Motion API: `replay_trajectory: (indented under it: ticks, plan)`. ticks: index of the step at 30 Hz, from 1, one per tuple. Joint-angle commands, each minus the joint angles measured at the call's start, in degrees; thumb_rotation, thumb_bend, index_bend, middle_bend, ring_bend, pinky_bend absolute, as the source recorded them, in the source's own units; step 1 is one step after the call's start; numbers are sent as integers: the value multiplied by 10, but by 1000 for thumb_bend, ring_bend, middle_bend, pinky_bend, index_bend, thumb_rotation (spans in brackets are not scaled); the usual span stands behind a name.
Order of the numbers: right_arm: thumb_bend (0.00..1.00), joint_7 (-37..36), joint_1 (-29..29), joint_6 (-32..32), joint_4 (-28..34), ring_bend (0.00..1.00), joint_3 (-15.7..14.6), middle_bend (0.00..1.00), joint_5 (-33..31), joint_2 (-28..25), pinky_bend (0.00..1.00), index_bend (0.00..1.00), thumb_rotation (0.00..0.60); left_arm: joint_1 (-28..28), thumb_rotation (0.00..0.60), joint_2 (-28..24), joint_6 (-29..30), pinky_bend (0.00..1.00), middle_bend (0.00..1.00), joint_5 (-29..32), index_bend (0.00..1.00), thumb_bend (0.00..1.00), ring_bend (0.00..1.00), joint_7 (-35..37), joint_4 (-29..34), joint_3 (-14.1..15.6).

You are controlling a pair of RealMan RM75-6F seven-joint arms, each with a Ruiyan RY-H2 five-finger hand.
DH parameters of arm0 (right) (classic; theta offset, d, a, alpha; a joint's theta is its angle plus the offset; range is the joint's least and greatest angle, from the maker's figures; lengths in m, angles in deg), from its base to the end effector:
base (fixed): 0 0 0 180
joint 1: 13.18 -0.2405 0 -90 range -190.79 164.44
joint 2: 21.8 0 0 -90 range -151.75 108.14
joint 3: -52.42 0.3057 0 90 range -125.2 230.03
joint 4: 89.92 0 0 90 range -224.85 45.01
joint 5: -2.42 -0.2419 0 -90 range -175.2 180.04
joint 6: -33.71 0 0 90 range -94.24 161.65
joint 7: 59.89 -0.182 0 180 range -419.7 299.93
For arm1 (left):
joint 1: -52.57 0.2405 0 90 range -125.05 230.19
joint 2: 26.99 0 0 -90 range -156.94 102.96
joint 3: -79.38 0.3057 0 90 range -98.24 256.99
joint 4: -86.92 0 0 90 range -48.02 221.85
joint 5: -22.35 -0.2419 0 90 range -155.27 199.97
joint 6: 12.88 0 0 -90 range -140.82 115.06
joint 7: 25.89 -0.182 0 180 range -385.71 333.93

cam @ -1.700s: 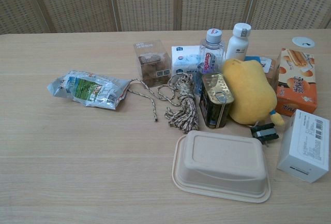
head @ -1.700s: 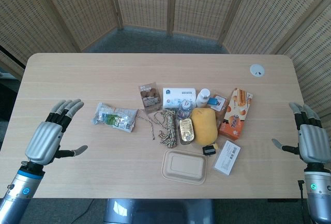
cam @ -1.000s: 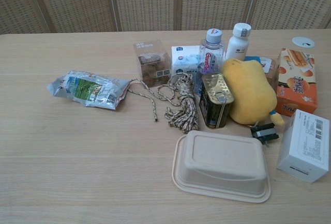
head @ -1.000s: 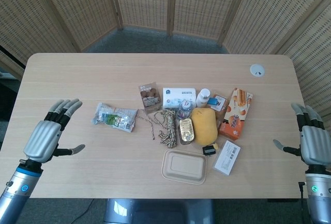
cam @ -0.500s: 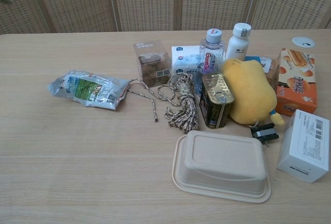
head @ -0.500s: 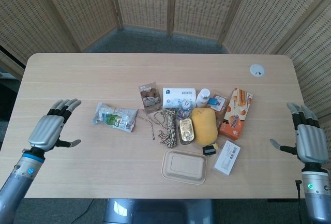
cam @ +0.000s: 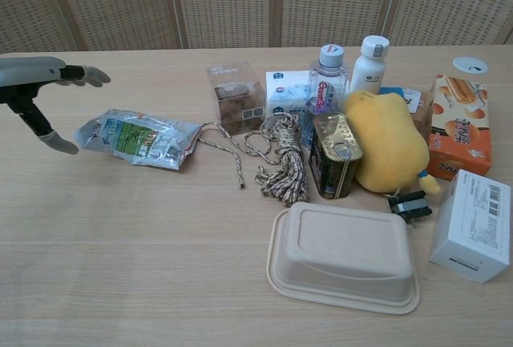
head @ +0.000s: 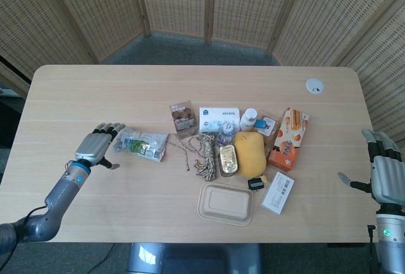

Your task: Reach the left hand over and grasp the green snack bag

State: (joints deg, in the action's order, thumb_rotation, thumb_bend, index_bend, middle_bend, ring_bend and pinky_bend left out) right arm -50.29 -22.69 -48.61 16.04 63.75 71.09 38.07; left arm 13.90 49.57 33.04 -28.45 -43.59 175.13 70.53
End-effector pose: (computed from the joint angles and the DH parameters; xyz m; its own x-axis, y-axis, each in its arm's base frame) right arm -0.3327 -0.2773 0.1851 0.3454 0.0686 0.9360 -0.9297 0.1611 0.3313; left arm -0.2686 0.4153 -0.0029 0.3899 0.4452 0.8061 0.9190 -0.1325 -0.3714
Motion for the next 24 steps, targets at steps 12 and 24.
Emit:
replay_trajectory:
  ticks: [12, 24]
  plan:
    - [1, -10, 14, -16, -9, 0, 3, 0, -6, -3, 0, 0, 553, -90, 600, 103, -75, 0, 0, 92, 0, 167, 0, -46, -139, 13]
    - [1, -26, 27, -36, -17, 0, 4, 0, 9, -5, 0, 0, 553, -117, 600, 189, -42, 228, 325, 130, 323, 176, 674, -56, -225, 4]
